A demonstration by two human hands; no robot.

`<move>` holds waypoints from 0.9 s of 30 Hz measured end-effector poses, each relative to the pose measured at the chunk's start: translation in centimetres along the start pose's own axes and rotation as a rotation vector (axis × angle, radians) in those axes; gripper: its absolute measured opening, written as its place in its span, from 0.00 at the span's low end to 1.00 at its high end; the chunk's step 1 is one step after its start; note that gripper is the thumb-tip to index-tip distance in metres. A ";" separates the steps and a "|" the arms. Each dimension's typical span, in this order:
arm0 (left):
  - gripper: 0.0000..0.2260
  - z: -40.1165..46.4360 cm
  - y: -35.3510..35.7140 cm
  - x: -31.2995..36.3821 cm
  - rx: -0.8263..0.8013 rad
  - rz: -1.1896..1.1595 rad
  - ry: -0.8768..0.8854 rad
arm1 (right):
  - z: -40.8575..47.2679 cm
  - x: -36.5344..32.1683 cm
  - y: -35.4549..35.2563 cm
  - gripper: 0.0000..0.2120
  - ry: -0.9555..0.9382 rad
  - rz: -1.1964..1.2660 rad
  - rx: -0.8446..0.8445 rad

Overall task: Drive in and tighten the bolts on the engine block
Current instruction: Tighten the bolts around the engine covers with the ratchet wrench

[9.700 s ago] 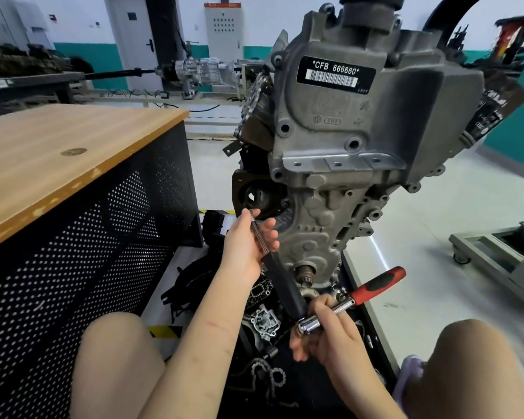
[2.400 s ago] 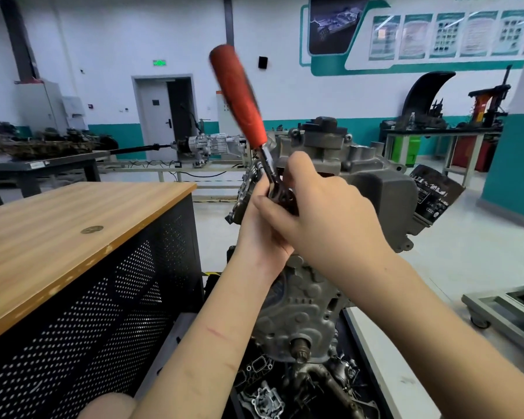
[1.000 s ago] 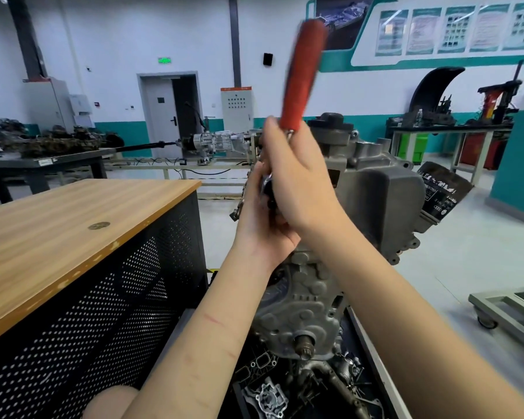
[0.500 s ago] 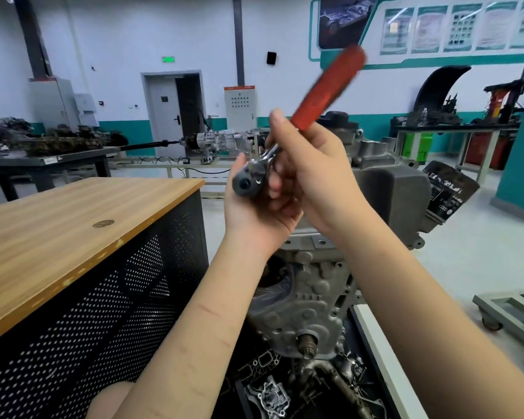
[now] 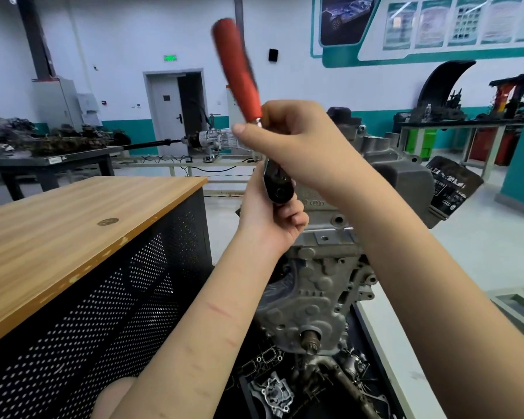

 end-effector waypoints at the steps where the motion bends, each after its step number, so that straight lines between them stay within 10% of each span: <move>1: 0.30 0.0 0.0 -0.1 0.026 0.016 0.007 | 0.0 -0.2 0.1 0.17 -0.012 -0.071 -0.024; 4: 0.31 -0.2 0.1 -0.1 0.041 0.003 0.016 | -0.5 0.0 -0.4 0.16 0.004 -0.078 0.036; 14: 0.32 -0.2 1.7 2.2 -0.205 -0.159 0.013 | -4.2 3.3 0.5 0.12 0.317 0.974 0.315; 27: 0.31 0.2 -0.2 0.4 0.051 0.157 -0.016 | -1.5 0.7 -0.3 0.18 0.146 -0.031 -0.067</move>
Point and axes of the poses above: each hand's wrist, its own z-axis towards the middle knuckle, its own y-axis out of the palm, x = y × z, the point moved 6 cm from there along z, towards the middle knuckle, and after that the axes turned 3 degrees about z, right-handed, at the moved point
